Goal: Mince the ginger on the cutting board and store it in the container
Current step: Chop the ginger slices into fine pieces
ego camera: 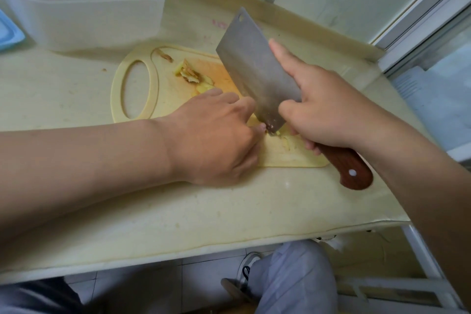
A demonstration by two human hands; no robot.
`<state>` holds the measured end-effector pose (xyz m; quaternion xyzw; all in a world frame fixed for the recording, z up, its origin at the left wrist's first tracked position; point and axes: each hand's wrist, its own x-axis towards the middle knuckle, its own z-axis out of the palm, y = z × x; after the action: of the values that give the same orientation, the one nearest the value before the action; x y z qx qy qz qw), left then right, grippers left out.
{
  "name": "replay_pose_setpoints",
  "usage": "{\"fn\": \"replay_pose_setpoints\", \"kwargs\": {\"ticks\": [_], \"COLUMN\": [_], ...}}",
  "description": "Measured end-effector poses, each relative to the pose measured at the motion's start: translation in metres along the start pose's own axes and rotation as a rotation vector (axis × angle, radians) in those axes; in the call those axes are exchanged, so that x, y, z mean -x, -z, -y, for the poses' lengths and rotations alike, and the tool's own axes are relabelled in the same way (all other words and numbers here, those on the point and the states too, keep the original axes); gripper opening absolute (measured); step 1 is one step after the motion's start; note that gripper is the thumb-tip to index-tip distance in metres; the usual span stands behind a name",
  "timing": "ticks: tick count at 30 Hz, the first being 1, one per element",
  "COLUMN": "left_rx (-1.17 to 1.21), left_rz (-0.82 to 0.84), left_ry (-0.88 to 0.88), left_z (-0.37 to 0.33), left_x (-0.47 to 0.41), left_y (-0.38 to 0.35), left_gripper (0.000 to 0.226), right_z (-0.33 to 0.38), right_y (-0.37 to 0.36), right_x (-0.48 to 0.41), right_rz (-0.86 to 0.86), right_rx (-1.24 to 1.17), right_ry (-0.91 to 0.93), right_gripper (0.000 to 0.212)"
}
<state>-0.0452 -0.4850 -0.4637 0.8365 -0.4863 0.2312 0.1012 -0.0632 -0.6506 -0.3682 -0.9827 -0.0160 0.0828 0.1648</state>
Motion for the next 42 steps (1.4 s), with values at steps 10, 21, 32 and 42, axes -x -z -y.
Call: {"fn": "replay_pose_setpoints", "kwargs": {"ticks": [10,21,32,42], "left_rx": [0.114,0.157,0.147,0.158], "left_rz": [-0.030,-0.202,-0.177,-0.138], "left_ry": [0.011,0.045,0.065,0.097], "left_z": [0.004,0.005,0.007,0.007], "left_x": [-0.001,0.000,0.001,0.001], "left_y": [0.002,0.006,0.003,0.005], "left_gripper": [0.041,0.032,0.034,0.034], "right_z": [-0.010,-0.024,-0.077,-0.085], "right_y": [0.013,-0.016,0.028,0.041], "right_x": [-0.010,0.024,-0.010,-0.029], "right_rz": [-0.105,-0.015,0.035,0.044], "right_rx": [-0.239,-0.480,-0.335,-0.355], "right_ry": [-0.079,-0.080,-0.136,-0.063], "right_gripper": [0.095,0.095,0.092,0.090]}}
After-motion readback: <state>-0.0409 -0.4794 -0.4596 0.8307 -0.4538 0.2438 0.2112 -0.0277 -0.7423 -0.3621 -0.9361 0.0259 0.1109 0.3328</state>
